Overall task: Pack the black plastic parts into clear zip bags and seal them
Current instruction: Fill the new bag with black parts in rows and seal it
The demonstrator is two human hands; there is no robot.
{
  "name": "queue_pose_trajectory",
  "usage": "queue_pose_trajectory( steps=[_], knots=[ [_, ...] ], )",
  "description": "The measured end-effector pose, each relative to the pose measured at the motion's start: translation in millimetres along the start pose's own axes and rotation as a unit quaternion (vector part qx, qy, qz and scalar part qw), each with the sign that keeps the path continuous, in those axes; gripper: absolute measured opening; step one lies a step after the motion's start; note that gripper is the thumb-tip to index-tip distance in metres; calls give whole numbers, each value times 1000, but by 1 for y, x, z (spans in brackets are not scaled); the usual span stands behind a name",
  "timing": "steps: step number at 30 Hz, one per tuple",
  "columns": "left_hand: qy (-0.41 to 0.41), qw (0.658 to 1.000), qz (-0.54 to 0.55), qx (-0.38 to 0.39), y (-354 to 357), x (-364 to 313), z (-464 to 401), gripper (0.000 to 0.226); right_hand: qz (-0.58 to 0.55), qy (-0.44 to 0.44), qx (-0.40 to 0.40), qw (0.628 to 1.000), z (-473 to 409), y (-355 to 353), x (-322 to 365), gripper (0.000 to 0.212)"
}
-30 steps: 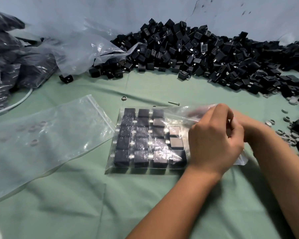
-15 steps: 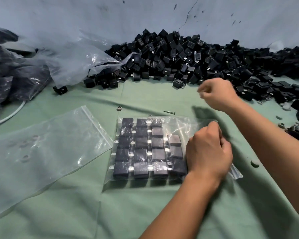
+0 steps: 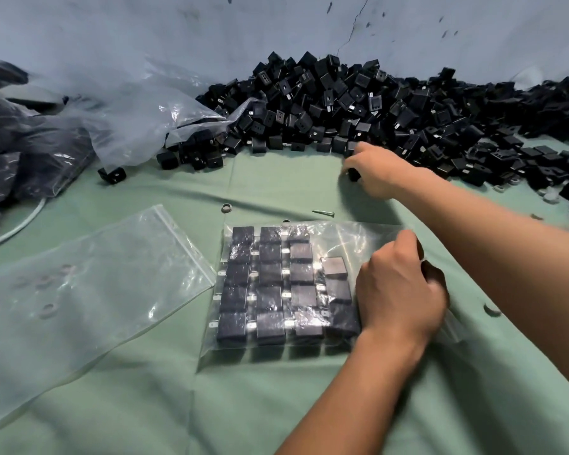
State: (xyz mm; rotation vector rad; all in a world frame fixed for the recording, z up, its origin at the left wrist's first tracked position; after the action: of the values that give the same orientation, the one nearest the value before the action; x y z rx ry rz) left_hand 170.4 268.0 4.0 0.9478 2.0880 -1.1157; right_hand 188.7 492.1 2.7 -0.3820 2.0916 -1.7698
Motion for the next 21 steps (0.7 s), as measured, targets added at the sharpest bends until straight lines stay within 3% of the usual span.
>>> queue_pose_trajectory(
  steps=[3, 5, 7, 9, 10, 12, 14, 19, 21],
  knots=[
    [-16, 1000, -1, 0, 0, 1, 2, 13, -68, 84, -8, 994, 40, -10, -27, 31],
    [-26, 1000, -13, -5, -1, 4, 2, 12, -194, 176, -78, 962, 78, -20, -51, 20],
    [-40, 999, -12, -9, -3, 7, 2, 12, -406, 280, -160, 855, 129, -20, -72, 10],
    [-58, 998, -1, -8, -5, 9, 1, 13, -565, 308, -211, 736, 170, -17, -73, 6],
    [-66, 998, 5, -13, -7, 10, 1, 14, -608, 304, -217, 700, 185, -15, -69, 7],
    [-77, 996, 22, -38, -13, 9, 1, 14, -660, 280, -209, 665, 203, -15, -57, 9],
    [-90, 991, 50, -80, -22, 8, 1, 14, -688, 234, -182, 662, 210, -17, -44, 6],
    [-112, 975, 116, -150, -38, 11, 0, 14, -643, 138, -78, 749, 211, -23, -7, 23],
    [-104, 975, 123, -151, -40, 9, 0, 14, -627, 112, -45, 770, 209, -22, 7, 18]
  ],
)
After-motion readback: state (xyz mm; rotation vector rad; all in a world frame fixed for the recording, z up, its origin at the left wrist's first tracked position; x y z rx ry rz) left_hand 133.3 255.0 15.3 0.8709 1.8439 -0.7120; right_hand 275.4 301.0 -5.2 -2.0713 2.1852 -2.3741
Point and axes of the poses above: each hand's wrist, its own z-axis away from the middle knuckle, its own y-axis out of the palm, x = y × z, the point moved 10 cm from there along -z, towards the middle knuckle, and after that the axes turned 7 degrees about -x, right-handed, at the moved point
